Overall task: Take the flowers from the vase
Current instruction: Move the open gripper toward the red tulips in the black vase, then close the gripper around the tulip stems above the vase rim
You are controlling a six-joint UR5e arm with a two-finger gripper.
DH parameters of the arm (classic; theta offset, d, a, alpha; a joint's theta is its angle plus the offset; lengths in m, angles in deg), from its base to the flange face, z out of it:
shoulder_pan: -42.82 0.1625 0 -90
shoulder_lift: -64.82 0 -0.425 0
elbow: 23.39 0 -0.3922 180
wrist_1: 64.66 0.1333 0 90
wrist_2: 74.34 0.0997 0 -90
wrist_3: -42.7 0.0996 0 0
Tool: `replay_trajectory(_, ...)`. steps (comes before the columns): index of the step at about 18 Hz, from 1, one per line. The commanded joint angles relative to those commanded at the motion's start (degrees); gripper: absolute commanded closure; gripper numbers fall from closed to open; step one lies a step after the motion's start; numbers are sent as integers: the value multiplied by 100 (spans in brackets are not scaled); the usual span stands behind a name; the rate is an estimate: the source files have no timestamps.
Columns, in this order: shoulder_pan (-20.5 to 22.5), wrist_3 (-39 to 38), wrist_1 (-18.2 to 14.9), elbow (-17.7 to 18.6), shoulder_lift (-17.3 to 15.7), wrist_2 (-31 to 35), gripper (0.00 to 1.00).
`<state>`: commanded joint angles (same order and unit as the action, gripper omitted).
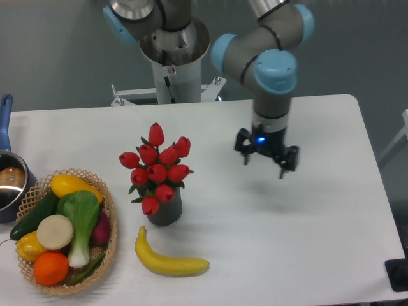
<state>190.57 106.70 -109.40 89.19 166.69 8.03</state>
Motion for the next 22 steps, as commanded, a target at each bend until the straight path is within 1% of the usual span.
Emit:
replay_trajectory(2, -114, -150, 9, 9, -18, -324, 0)
replay_trajectory(4, -202, -343, 18, -70, -97, -720, 0)
replay_trajectory(8, -229, -370, 9, -140, -430, -818, 0)
replay_trajectory(11, -317, -388, 0, -140, -492, -1133, 0)
replay_trajectory(13, -282, -388, -17, -70, -624, -1694, 0)
replay_trajectory(15, -238, -397, -61, -44, -677, -2406, 0)
replay_trajectory(16, -229, -397, -62, -26, -686, -2688, 0)
replay_trajectory(17, -220, -397, -62, -26, -730, -2838, 0)
replay_trajectory(22, -132, -397, -88, 132, -906, -3041, 0)
